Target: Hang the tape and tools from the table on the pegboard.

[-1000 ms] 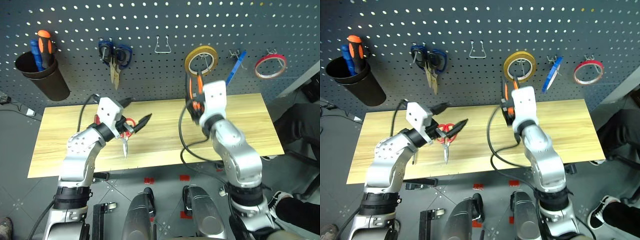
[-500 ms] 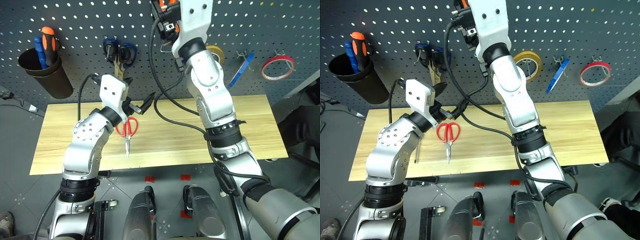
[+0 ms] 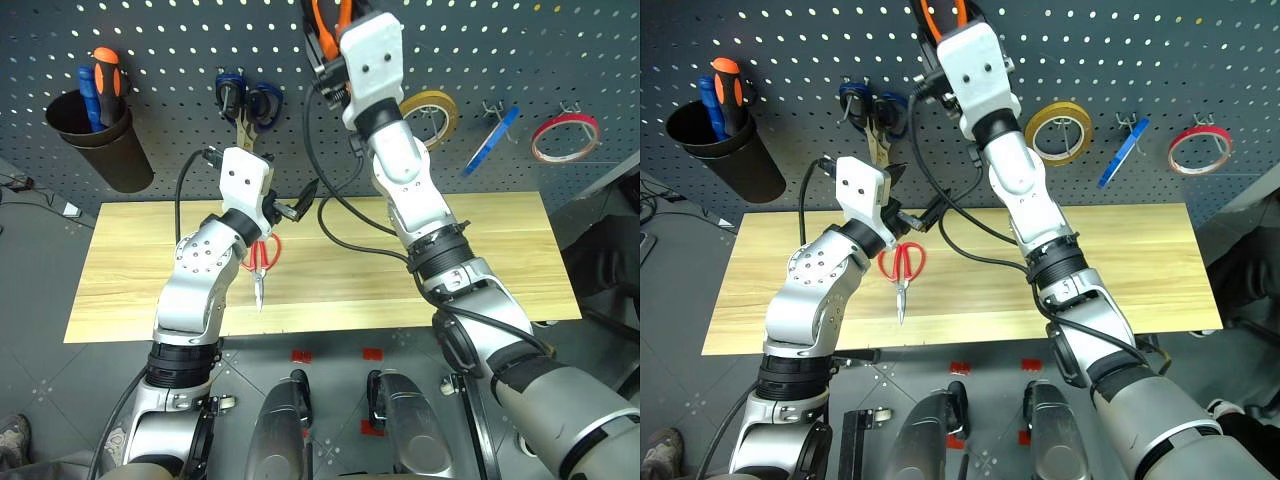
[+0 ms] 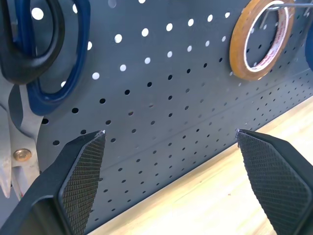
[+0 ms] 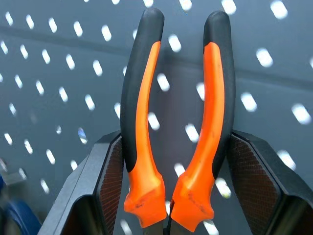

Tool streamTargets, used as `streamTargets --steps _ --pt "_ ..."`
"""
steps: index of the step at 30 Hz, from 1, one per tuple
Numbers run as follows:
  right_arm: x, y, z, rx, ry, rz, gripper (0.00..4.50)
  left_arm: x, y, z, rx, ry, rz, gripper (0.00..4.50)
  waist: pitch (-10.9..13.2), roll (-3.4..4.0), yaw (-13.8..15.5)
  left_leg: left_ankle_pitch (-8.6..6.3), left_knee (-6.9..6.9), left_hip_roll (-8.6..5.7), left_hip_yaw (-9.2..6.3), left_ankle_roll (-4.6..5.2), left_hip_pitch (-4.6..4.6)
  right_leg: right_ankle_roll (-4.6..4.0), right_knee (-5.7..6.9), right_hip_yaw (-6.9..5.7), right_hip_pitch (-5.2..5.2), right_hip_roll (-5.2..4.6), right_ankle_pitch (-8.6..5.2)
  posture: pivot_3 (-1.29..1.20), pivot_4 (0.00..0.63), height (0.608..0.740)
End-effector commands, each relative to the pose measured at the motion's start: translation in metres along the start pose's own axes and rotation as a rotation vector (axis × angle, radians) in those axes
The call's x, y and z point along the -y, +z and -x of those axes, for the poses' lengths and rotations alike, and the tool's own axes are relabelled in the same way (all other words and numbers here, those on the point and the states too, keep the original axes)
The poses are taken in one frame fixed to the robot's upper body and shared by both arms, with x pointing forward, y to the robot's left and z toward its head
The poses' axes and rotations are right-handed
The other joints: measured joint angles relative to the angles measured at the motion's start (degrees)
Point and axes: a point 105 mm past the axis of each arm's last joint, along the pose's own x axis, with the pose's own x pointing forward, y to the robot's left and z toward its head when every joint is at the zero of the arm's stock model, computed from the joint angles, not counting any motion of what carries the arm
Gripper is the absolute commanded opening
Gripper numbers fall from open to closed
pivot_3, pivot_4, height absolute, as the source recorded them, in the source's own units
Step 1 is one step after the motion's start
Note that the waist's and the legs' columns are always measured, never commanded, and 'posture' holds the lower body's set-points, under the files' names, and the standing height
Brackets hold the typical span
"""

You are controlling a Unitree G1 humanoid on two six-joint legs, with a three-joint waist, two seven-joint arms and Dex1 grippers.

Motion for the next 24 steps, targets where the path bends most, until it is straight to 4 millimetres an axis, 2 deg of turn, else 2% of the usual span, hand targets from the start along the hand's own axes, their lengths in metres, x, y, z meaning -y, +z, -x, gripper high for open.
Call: streamTargets --steps 1,8,12,16,17,20,24 --pt "0.004 0.019 -0.001 0.089 -0.017 0.025 2.83 0.004 0.005 0.0 0.038 -0.006 -0.03 4.5 0.0 0.0 -0.1 0.0 -0.01 0.01 0.01 0.0 0.0 0.0 0.0 0.0 0.0 0.0 0.0 -0.15 0.392 0.74" --pt "0.008 -0.006 0.011 -0.033 -0.039 -0.025 2.83 0.004 -0.006 0.0 0.005 0.015 -0.011 4.5 0.0 0.0 0.0 0.0 0.01 0.03 0.02 0.0 0.0 0.0 0.0 -0.02 0.01 0.0 0.0 -0.16 0.387 0.74" --pt "0.008 -0.012 0.018 -0.078 -0.026 -0.047 2.83 0.005 -0.015 0.001 -0.029 0.014 0.001 4.5 0.0 0.0 0.0 0.0 0.01 0.03 -0.02 0.0 0.0 0.0 0.0 -0.04 0.03 0.0 0.0 -0.17 0.384 0.74" --pt "0.007 -0.019 0.032 -0.144 0.017 -0.072 2.83 0.007 -0.028 0.003 -0.083 0.011 0.025 4.5 0.0 -0.01 0.2 0.0 0.02 0.02 -0.04 0.0 0.0 0.0 -0.02 -0.05 0.07 -0.02 0.0 -0.18 0.378 0.74" --pt "0.007 -0.019 0.036 -0.156 0.022 -0.078 3.55 0.008 -0.031 0.004 -0.093 0.006 0.024 4.5 0.0 -0.01 0.3 0.0 0.02 0.02 -0.05 0.0 0.0 0.0 -0.03 -0.05 0.08 -0.02 0.0 -0.18 0.377 0.74" --pt "0.011 -0.019 0.047 -0.188 0.04 -0.074 4.42 0.01 -0.038 0.006 -0.117 0.0 0.04 4.5 0.0 -0.01 0.3 0.0 0.01 0.02 -0.03 0.0 0.0 0.0 -0.03 -0.05 0.07 -0.03 0.0 -0.19 0.375 0.74" --pt "0.019 -0.017 0.06 -0.228 0.054 -0.074 4.47 0.012 -0.044 0.007 -0.145 -0.007 0.057 4.5 0.0 -0.01 0.1 0.0 0.01 0.03 -0.02 0.0 0.0 0.0 0.0 -0.07 0.04 -0.02 0.0 -0.19 0.372 0.74"
